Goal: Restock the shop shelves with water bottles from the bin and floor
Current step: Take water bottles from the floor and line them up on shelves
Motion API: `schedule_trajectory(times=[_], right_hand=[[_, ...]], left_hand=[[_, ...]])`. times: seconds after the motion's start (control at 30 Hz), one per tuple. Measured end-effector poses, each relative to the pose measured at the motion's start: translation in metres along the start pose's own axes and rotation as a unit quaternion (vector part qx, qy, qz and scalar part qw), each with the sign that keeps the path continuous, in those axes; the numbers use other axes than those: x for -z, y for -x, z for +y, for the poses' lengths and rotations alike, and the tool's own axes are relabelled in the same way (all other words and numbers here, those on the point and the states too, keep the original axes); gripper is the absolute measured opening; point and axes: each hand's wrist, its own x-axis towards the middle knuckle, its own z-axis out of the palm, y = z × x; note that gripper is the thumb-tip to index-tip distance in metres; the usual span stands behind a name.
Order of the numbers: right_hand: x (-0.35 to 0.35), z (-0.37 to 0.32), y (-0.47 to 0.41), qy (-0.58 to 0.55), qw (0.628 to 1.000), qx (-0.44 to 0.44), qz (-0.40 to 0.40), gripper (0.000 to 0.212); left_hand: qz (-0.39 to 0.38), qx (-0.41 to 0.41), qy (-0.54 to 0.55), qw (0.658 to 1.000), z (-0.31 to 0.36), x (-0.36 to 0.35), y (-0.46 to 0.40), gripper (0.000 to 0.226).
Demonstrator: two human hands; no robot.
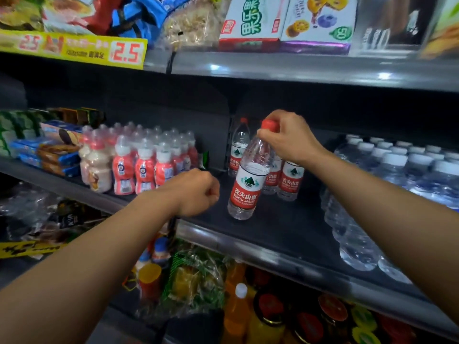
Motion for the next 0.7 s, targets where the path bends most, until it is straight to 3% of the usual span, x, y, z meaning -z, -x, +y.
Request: schedule_trajectory(times=[0.3, 0.57, 0.7], right_hand=[[-0.056, 0.05, -0.076, 0.056, 0.997, -0.023, -0.039, 0.012], [-0.085, 0.084, -0.121, 0.088, 0.991, -0.066, -0.073, 0.024], [-0.091, 0.089, -0.137, 0.113, 0.988, -0.072, -0.081, 0.019]], left_hand=[[-0.011, 0.005, -0.014, 1.0, -0.032, -0.027, -0.058, 0.014], [-0.005, 0.003, 0.01, 1.0, -0.047, -0.047, -0.095, 0.014], [-0.002, 0.003, 0.01, 1.0, -0.048, -0.056, -0.105, 0.014]])
